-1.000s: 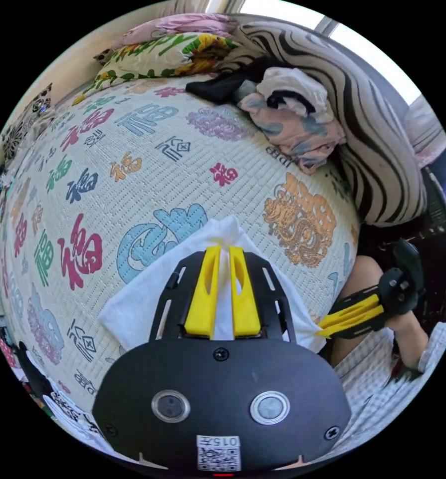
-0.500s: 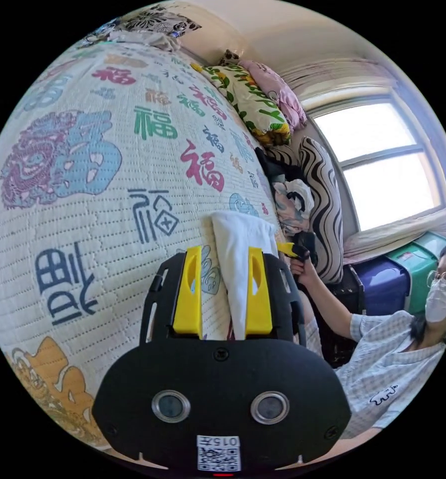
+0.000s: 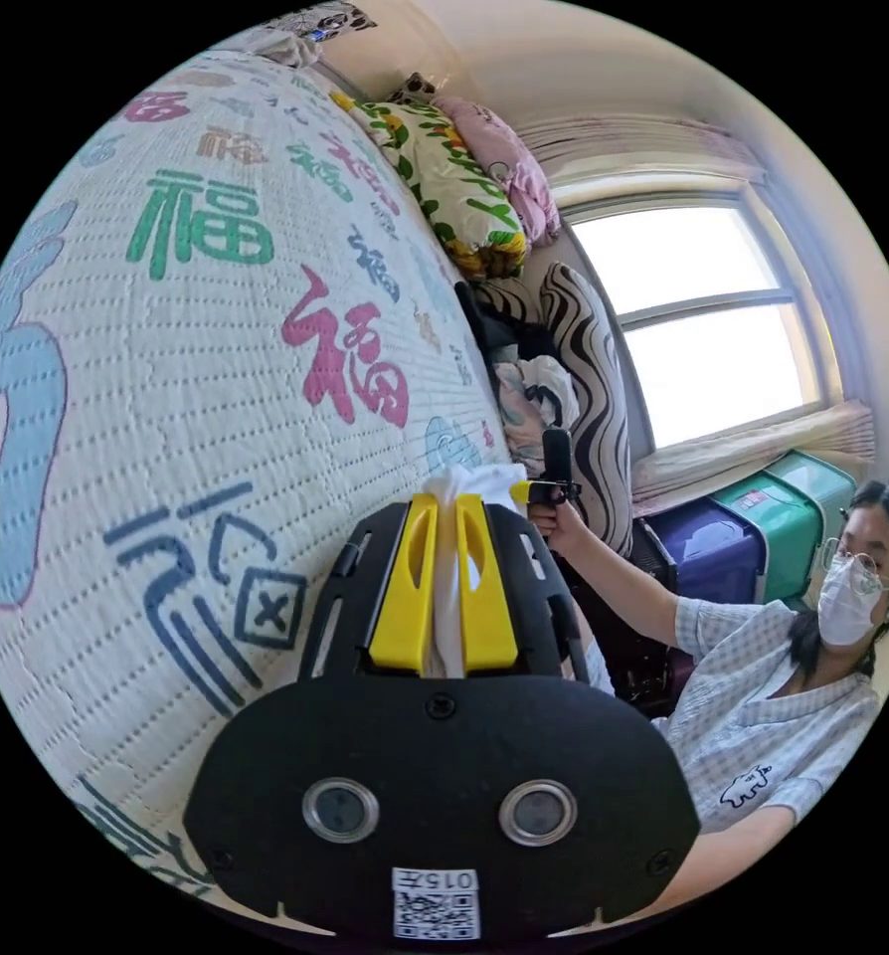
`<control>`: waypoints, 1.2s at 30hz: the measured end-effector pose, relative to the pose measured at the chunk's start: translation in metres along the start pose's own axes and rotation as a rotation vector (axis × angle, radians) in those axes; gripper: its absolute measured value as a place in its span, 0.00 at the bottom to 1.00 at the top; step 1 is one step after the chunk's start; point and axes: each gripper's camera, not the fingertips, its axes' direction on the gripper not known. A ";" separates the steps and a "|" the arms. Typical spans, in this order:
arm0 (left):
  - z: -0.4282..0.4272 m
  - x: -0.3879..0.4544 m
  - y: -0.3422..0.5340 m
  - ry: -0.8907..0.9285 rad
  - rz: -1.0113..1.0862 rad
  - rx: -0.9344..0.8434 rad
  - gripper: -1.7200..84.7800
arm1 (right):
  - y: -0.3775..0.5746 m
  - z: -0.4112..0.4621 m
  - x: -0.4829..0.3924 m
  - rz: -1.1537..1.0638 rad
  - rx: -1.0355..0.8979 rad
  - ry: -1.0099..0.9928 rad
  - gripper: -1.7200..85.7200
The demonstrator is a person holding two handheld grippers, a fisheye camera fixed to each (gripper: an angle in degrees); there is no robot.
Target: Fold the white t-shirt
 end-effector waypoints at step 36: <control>-0.117 0.165 0.196 -0.229 0.399 -0.065 0.04 | 0.096 0.153 -0.107 -0.306 -0.095 0.383 0.02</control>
